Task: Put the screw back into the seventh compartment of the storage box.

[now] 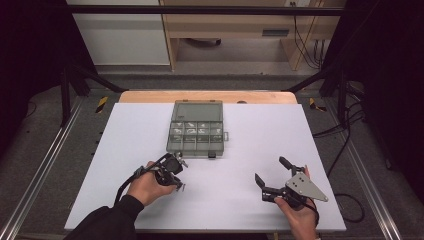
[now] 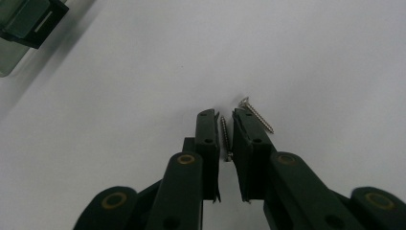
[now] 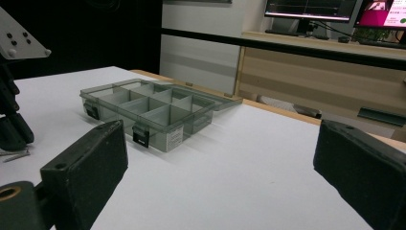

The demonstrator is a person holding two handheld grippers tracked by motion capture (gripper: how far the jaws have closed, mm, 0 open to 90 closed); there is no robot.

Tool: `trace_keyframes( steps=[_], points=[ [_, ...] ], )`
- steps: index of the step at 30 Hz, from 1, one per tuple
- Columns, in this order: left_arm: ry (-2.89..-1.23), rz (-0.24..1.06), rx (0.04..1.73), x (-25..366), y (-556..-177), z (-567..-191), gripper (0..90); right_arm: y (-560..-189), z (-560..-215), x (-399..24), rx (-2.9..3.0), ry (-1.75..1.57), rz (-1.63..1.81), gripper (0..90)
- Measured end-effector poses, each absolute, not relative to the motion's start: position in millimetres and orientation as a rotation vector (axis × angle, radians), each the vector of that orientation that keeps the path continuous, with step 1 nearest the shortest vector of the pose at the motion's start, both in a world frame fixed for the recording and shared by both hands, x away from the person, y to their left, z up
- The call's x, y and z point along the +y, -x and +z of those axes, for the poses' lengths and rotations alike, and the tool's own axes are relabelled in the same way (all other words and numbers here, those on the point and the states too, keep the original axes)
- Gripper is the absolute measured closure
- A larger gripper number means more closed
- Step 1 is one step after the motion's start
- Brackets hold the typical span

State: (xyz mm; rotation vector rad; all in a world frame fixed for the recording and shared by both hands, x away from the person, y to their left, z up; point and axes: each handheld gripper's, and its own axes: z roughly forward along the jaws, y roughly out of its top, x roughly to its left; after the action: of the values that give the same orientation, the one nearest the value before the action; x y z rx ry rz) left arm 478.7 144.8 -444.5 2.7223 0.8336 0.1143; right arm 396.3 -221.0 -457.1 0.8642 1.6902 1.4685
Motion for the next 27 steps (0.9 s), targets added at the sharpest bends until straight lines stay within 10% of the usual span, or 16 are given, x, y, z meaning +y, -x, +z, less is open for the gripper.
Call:
trace_keyframes(
  steps=[27],
  points=[
    [-2.635, 0.137, 0.85, 154, -483, -432, 87.7, -397, -458, -220, 1.694, -0.865, 1.465, 4.5]
  ],
)
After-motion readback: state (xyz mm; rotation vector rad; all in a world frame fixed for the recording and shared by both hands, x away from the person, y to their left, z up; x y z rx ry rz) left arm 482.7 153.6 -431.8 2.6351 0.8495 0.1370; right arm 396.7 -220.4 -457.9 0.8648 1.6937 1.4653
